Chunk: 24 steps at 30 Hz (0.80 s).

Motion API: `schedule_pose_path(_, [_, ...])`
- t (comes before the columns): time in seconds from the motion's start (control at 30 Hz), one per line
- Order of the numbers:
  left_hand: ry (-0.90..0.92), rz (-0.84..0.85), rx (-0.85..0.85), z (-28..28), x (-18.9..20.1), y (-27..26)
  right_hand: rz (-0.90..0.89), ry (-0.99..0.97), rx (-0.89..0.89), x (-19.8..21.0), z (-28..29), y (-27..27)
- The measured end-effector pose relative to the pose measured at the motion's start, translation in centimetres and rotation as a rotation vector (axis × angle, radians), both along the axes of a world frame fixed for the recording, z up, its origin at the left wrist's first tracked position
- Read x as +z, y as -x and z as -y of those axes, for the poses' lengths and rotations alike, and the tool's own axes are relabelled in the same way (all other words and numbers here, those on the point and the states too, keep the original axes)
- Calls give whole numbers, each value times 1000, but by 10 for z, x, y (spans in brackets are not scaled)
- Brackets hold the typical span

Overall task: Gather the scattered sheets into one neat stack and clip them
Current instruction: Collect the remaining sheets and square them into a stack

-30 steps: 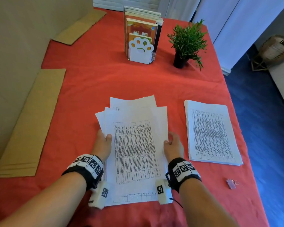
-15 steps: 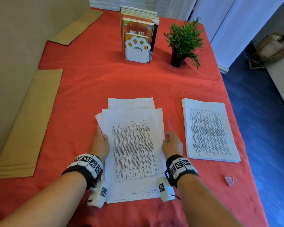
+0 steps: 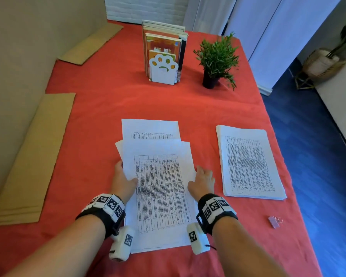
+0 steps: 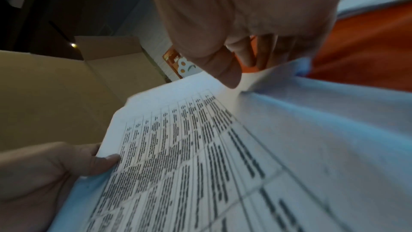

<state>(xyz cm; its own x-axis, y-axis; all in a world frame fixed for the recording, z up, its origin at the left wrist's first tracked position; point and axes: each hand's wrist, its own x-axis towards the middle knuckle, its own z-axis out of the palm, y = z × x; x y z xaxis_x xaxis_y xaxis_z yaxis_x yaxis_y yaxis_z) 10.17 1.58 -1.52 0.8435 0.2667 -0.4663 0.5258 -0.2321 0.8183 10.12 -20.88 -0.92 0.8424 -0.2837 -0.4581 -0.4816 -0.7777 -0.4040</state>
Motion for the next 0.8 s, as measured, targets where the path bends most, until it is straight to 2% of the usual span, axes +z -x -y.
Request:
schedule_pose_path(0.1, [64,-17,50,2,-6,4,-43,-162,11,2,0,-1])
schedule_pose_path(0.17, [54,-29,35,4,-8,8,-44,-186,33,0,-1,3])
schedule_pose_path(0.33, [-12,-36,43,1,-11,9,12,-129,-25,-6,11,18])
schedule_pose_path(0.4, [-22,-35,65,-2,-11,9,-23,-158,-47,-5,14,23])
schedule_pose_path(0.53, [-19,-5,32,-2,-9,13,-126,-117,67,-1,20,29])
schedule_pose_path(0.67, [-28,126,-19,2,16,10,-160,-4,168,17,21,20])
schedule_pose_path(0.73, [15,197,-63,4,36,6,-42,-128,108,22,23,12])
schedule_pose_path(0.8, [82,269,-99,5,56,2,60,-505,-41,33,23,6])
